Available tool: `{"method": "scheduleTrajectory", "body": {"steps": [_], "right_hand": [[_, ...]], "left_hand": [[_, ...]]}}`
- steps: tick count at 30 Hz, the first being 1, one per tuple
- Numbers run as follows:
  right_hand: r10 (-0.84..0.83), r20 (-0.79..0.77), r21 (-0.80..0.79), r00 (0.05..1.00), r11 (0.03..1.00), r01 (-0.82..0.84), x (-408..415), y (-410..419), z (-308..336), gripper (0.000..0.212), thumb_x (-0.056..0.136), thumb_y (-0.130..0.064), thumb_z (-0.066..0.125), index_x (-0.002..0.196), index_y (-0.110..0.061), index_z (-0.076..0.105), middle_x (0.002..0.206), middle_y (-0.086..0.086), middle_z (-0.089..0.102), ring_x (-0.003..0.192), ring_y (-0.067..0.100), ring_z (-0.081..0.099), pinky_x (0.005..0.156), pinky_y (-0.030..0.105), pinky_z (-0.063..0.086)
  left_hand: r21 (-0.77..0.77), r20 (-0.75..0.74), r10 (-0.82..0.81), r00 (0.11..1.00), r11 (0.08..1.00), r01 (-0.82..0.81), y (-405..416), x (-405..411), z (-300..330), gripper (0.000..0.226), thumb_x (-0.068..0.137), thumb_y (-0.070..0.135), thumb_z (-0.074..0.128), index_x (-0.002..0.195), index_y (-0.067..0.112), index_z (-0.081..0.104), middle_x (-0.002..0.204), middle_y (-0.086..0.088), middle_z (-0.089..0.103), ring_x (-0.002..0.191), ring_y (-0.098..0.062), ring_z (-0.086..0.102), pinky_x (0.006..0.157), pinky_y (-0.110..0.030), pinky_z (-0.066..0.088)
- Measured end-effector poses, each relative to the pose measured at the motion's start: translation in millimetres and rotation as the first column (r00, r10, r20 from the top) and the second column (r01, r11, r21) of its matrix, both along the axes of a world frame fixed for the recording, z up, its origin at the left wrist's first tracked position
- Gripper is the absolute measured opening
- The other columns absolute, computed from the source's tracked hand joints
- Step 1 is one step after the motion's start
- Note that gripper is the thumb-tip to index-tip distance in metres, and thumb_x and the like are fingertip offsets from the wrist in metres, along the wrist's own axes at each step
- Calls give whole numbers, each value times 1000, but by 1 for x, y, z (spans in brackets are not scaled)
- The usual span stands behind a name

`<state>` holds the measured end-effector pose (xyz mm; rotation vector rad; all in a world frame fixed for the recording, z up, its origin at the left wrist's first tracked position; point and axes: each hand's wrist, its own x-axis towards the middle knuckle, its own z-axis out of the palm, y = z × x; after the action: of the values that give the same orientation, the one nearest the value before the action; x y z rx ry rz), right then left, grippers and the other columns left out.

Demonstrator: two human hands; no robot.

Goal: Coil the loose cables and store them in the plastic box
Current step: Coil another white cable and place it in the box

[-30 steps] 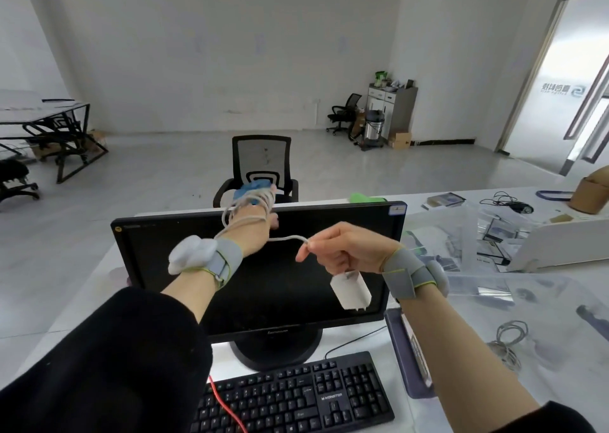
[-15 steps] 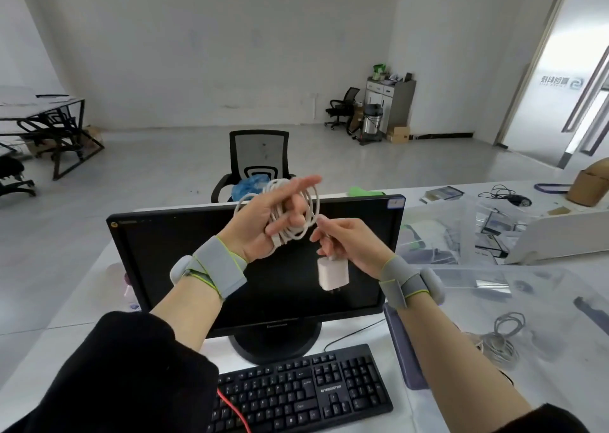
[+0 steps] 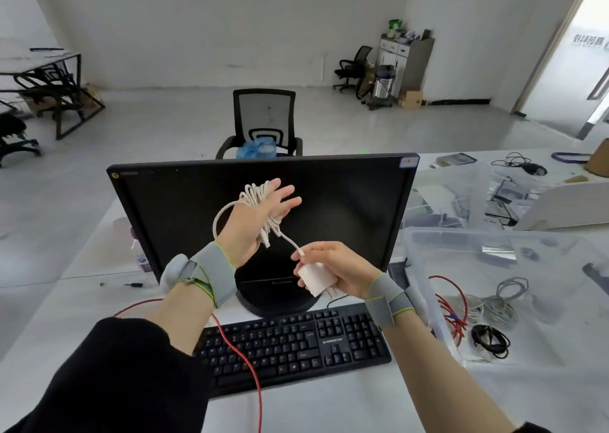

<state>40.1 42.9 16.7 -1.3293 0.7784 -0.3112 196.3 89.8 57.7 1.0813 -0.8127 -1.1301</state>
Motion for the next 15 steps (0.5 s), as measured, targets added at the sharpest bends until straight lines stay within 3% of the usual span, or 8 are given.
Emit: {"method": "scheduleTrajectory", "body": {"steps": [1,3,5,8,12,14,15], "right_hand": [[-36,-36,11,999,999,36,-1,3,-6,10,92,-7,52,94,-3,60,75,11,61,56,19,62,49,24,50],[-116,-100,-15,988,993,115,1,4,-10,9,93,-10,52,92,-2,56,71,12,57,46,16,58,42,21,46],[-167,-158,-37,973,986,163,3,5,-19,11,93,-15,55,89,-6,51,69,12,57,43,15,57,40,20,43],[-239,-181,25,954,969,247,2,8,-32,17,92,-20,59,83,-8,50,70,12,57,48,19,55,42,21,41],[-318,-183,232,930,906,355,-2,14,-44,17,91,-18,61,87,-3,55,73,14,56,54,21,53,42,21,42],[-336,-162,343,928,863,372,0,17,-50,16,91,-16,60,84,-2,55,73,14,55,53,20,52,37,18,41],[-343,-146,376,928,849,373,1,17,-52,15,92,-15,59,84,-2,55,73,14,55,51,20,51,36,17,40]], "left_hand": [[52,178,-33,983,998,24,6,2,-14,37,101,9,39,136,19,40,140,-4,47,121,-18,54,104,-29,41],[158,509,-128,851,986,55,11,3,-31,38,100,8,39,134,26,42,145,1,43,128,-11,46,111,-26,30],[262,688,-232,688,963,63,18,-1,-47,48,100,7,36,145,23,31,139,4,50,126,-6,48,108,-19,29],[350,777,-338,532,933,83,27,-9,-66,53,99,5,34,148,22,25,133,3,52,119,-6,51,101,-14,31],[442,859,-436,269,896,40,28,-6,-88,24,100,22,41,118,14,54,108,-1,60,102,-19,58,96,-33,44],[483,868,-481,125,876,18,25,-4,-96,22,98,23,46,113,7,53,106,-5,60,100,-22,58,91,-33,45],[485,870,-482,102,875,-5,24,-4,-99,23,98,21,48,115,5,53,107,-5,59,100,-22,58,90,-31,45]]}}
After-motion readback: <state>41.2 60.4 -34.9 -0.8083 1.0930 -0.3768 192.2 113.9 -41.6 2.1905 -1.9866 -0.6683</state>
